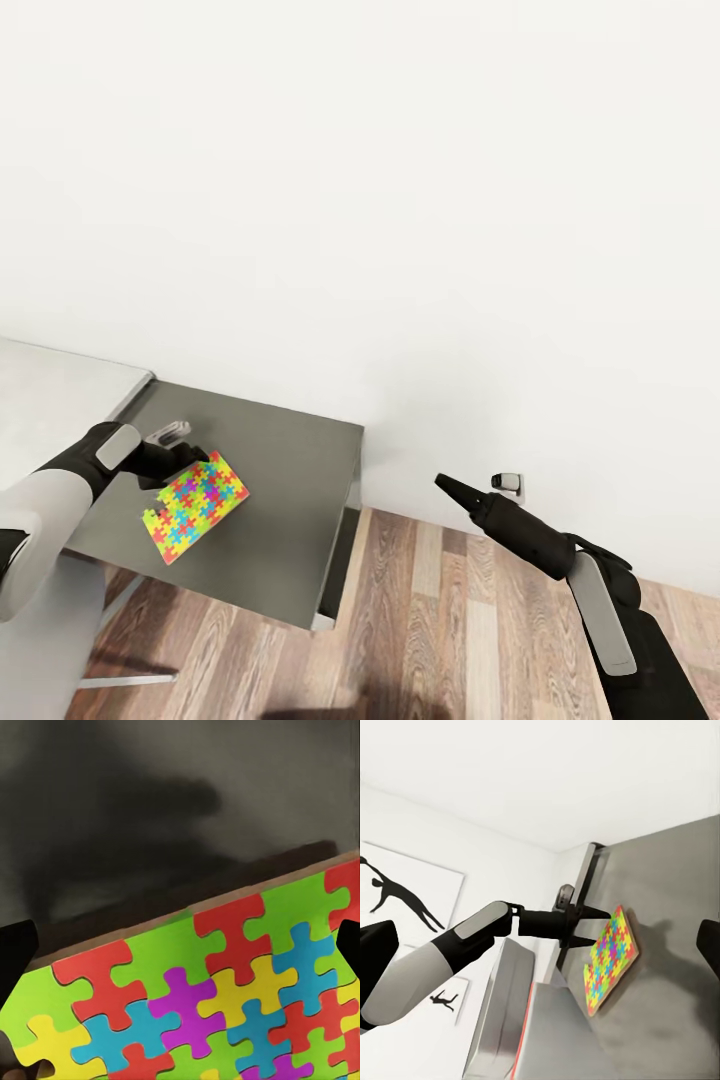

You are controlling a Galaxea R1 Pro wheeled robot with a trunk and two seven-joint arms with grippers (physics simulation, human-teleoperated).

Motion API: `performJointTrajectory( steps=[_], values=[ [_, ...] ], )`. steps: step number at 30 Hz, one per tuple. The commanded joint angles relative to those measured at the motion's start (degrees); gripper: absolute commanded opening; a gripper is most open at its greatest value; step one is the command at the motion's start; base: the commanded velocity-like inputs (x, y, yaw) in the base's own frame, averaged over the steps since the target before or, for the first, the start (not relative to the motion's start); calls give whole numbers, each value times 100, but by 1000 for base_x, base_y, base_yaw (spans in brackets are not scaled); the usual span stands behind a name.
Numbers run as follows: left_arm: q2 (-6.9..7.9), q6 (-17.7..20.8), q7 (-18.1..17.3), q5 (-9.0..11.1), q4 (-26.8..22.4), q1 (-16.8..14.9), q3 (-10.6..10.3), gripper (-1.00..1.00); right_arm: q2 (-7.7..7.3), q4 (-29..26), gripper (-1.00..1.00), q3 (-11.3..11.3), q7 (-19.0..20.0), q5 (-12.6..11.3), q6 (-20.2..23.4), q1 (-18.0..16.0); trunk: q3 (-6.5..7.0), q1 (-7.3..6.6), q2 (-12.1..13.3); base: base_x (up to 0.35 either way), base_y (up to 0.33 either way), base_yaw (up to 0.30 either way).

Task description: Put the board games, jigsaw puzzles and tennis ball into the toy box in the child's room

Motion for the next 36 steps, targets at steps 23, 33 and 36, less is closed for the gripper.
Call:
performJointTrajectory(
  steps=[23,33,36],
  values=[
    [-5,19,27,71,-5,2,-50,100,-1,0,100,-3,5,-16,33,-3,-9,4,-8,-8,-124,0],
    [-5,23,27,71,-5,-1,-45,100,-1,0,100,-3,5,-16,33,-3,-9,4,-8,-4,-39,0],
    [-5,23,27,71,-5,-4,-47,100,-1,0,100,-3,5,-16,35,-3,-9,4,-8,-36,-127,0]
  ],
)
